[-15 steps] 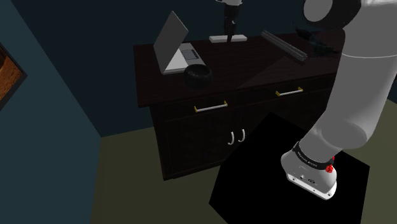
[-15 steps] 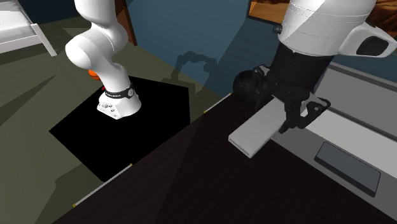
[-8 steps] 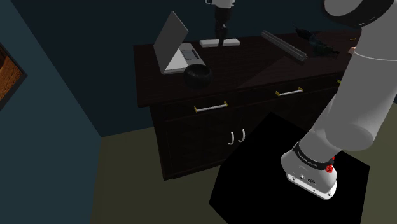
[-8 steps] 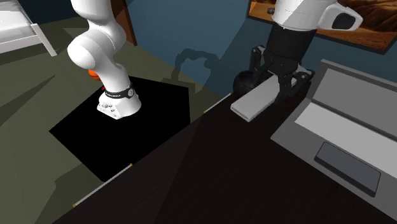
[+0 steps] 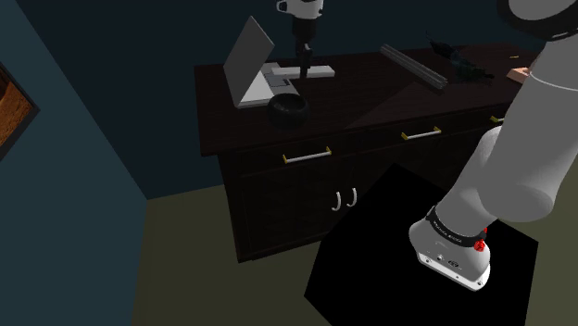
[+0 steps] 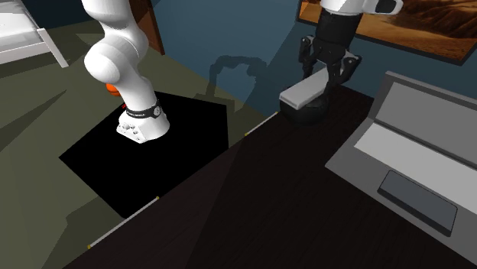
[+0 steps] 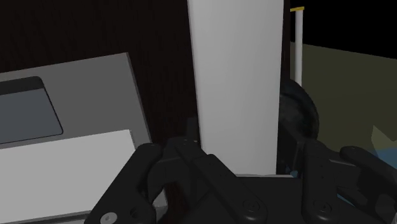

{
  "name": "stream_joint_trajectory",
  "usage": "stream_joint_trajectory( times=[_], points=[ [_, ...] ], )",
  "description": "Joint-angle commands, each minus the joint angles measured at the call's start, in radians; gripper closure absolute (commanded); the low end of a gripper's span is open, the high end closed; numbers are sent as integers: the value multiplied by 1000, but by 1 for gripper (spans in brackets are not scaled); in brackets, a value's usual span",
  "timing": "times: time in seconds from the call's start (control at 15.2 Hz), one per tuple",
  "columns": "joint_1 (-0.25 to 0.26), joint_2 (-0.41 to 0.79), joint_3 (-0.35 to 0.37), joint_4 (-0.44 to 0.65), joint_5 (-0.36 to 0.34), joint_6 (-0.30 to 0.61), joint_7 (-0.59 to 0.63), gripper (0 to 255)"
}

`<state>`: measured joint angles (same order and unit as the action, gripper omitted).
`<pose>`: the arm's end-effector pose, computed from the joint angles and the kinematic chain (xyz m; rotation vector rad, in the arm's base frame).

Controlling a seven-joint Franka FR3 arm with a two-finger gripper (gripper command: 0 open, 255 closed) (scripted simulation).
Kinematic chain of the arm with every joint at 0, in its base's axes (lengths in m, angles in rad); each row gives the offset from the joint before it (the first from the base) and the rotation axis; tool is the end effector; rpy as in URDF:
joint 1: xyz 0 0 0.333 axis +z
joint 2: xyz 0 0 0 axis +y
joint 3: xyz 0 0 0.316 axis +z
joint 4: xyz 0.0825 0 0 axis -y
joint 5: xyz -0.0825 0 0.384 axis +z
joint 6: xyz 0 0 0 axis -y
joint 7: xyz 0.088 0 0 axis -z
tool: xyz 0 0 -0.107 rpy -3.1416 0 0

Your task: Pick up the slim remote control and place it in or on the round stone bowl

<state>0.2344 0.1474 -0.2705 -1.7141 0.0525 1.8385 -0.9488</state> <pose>0.6043 -0.0095 0.4964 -2.8119 -1.3597 0.0157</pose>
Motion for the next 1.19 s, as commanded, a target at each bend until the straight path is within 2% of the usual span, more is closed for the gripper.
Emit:
stream_joint_trajectory(
  times=[0.0, 0.26, 1.12],
  points=[
    [27, -13, 19, -10, -6, -1, 49, 255],
    [75, -23, 54, -21, -11, 3, 133, 255],
    [74, 14, 56, -157, 0, 174, 124, 255]
  ],
)
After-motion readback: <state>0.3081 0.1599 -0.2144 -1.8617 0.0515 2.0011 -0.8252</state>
